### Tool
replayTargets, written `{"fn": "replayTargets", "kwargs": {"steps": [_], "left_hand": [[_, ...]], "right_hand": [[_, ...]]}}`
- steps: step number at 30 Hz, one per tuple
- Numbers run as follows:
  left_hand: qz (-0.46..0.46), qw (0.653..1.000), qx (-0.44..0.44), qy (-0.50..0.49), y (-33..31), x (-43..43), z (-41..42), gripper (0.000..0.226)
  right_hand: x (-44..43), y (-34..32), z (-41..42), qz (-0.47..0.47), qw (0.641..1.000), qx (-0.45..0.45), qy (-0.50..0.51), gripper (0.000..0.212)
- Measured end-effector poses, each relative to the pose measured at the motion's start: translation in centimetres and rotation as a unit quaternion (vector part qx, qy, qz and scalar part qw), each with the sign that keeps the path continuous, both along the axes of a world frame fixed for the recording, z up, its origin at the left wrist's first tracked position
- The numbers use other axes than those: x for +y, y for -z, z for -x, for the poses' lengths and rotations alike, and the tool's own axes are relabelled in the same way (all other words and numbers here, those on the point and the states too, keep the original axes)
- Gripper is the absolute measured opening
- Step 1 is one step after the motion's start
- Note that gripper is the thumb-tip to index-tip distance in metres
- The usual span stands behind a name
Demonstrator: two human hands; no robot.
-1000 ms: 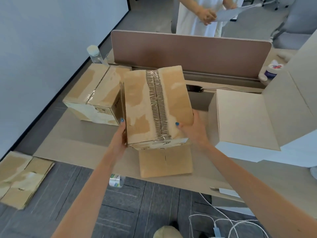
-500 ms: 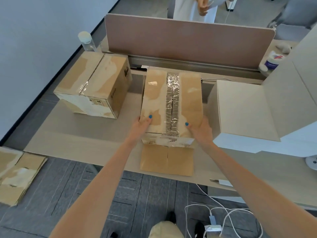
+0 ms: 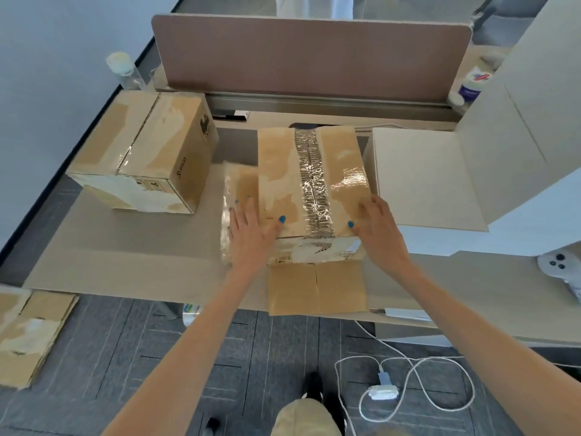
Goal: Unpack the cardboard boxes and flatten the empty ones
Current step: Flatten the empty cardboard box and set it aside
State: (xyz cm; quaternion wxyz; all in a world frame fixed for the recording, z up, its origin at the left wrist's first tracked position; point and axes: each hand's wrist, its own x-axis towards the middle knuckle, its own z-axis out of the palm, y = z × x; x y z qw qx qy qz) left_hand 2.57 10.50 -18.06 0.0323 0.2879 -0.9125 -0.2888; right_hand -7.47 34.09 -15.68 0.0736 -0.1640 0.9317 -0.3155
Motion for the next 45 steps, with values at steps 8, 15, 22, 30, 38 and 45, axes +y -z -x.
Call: {"fn": "replayTargets", "kwargs": {"steps": [8, 15, 22, 30, 38, 45], "left_hand": [[0.212, 0.942, 0.104, 0.238, 0.3, 3.5, -2.5, 0.050], [0.230, 0.940, 0.096, 0.234, 1.8, 6.2, -4.0, 0.058], [0.244, 0.941, 0.086, 0.219, 2.3, 6.5, -4.1, 0.060], [0.256, 0.935, 0.096, 0.225, 2.7, 6.4, -4.1, 0.061], [0.238, 0.936, 0.102, 0.239, 0.3, 5.3, -3.0, 0.049], [0.218, 0.946, 0.036, 0.239, -1.0, 1.8, -1.0, 0.048]], "right_hand": [[4.9, 1.5, -3.0, -0.051, 0.983, 0.148, -0.101, 0.043], [8.0, 4.2, -5.6, -0.086, 0.965, 0.190, -0.157, 0.051], [11.9, 9.1, -8.4, -0.194, 0.962, 0.091, -0.170, 0.028], [12.2, 10.8, -8.4, -0.249, 0.951, 0.076, -0.168, 0.026], [7.1, 6.3, -8.0, -0.063, 0.973, 0.144, -0.169, 0.006], [2.6, 3.2, -7.0, -0.016, 0.968, 0.181, -0.171, 0.007]]}}
